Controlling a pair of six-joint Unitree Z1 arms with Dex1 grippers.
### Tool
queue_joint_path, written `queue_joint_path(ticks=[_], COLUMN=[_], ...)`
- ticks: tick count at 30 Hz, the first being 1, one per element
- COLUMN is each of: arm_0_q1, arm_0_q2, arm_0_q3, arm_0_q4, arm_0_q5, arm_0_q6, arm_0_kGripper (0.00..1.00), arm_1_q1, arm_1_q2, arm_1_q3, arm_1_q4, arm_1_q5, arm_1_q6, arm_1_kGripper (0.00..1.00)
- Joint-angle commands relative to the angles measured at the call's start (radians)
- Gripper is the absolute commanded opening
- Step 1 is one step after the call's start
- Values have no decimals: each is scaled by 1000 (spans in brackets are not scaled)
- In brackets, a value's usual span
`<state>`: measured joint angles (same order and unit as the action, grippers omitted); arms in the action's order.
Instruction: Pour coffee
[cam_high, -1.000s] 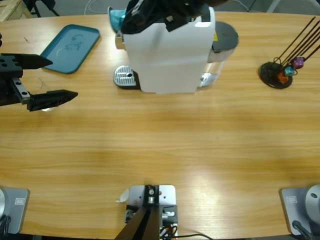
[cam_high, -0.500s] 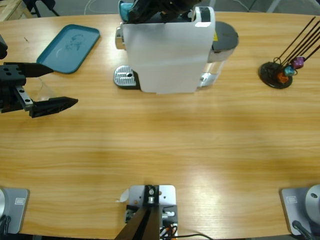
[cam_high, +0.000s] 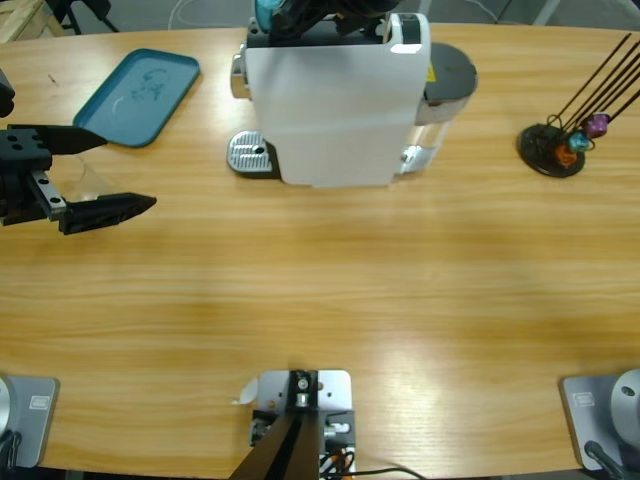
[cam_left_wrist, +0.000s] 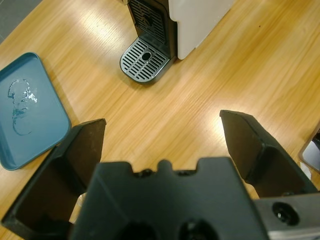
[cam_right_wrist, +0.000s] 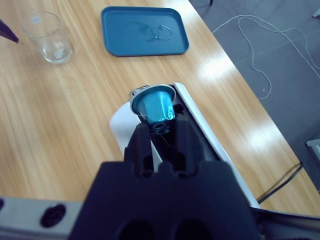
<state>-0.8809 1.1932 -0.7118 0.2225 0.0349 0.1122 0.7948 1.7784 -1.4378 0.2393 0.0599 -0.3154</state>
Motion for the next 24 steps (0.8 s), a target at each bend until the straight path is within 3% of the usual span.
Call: queue_joint_path(ticks=[1,19,20,21,24], arm_0_q1=[-7,-7,-7,-7,-7], arm_0_q2=[1,30,31,33,36], arm_0_q3=[40,40,40,40,40], arm_0_q4=[-8,-23,-24,-25,-31], arm_0_q5=[-7,-13,-14,-15,-15], arm_0_q6=[-16,-19,-19,-19,-19], arm_0_kGripper=[1000,1000,1000,1000,1000], arm_1_q1=[-19,-25,-25,-25,-26], arm_1_q2=[20,49,49,49,49], arm_1_q3=[37,51,49,48,48], arm_1_q4=[-8,-18,-18,-18,-18], arm_1_q5=[-16,5,3,1,-2], arm_1_q6=[-10,28,32,34,36], arm_1_kGripper=[0,0,52,213,251])
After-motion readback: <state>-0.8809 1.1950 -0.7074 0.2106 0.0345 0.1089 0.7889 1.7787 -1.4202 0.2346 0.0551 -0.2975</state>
